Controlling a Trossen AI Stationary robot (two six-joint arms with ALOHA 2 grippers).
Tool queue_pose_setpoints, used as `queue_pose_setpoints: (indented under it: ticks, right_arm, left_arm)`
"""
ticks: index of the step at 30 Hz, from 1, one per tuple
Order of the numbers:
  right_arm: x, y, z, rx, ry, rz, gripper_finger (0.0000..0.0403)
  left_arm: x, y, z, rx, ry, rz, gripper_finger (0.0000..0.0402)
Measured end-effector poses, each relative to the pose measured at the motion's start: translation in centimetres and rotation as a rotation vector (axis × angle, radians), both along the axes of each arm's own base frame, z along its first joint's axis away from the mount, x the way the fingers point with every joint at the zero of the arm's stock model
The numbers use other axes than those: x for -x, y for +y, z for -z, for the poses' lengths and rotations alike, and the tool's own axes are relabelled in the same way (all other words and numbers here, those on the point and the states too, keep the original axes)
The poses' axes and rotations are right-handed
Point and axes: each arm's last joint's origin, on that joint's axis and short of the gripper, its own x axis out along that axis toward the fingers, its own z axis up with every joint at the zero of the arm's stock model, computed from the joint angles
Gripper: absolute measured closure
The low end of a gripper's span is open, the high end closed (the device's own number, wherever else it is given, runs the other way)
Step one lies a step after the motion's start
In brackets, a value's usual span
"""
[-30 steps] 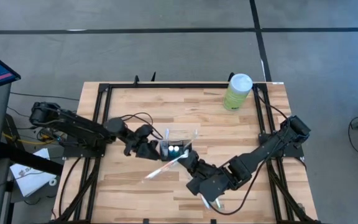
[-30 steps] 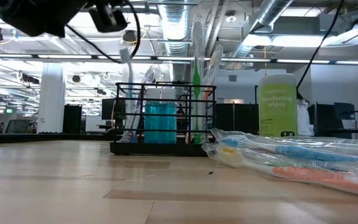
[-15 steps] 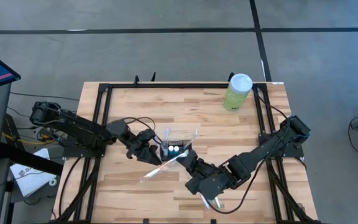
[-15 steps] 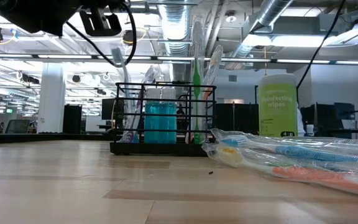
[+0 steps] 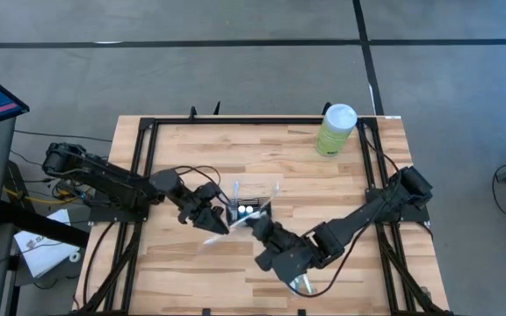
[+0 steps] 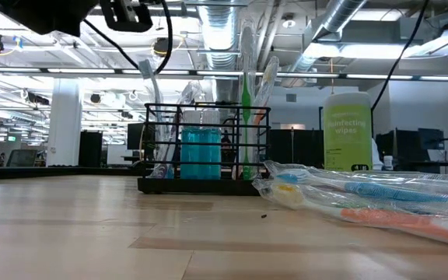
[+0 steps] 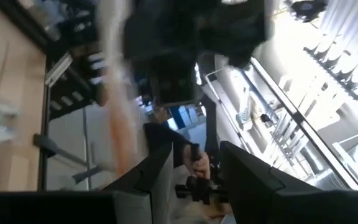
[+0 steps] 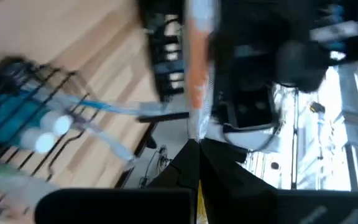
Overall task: Pick & Place toothbrushing station
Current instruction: Put the orange toothbrush into the mesh
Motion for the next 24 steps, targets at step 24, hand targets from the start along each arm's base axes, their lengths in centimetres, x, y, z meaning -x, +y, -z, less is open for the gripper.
queue_pose_setpoints:
  ticks: [24]
  right_arm:
    - [0.3,1.0,0.0,-0.005,-0.010,-0.039,0.0403]
  left_arm:
    - [-0.2,0.3,0.9,-0.016,0.106,-0.036,0.0275]
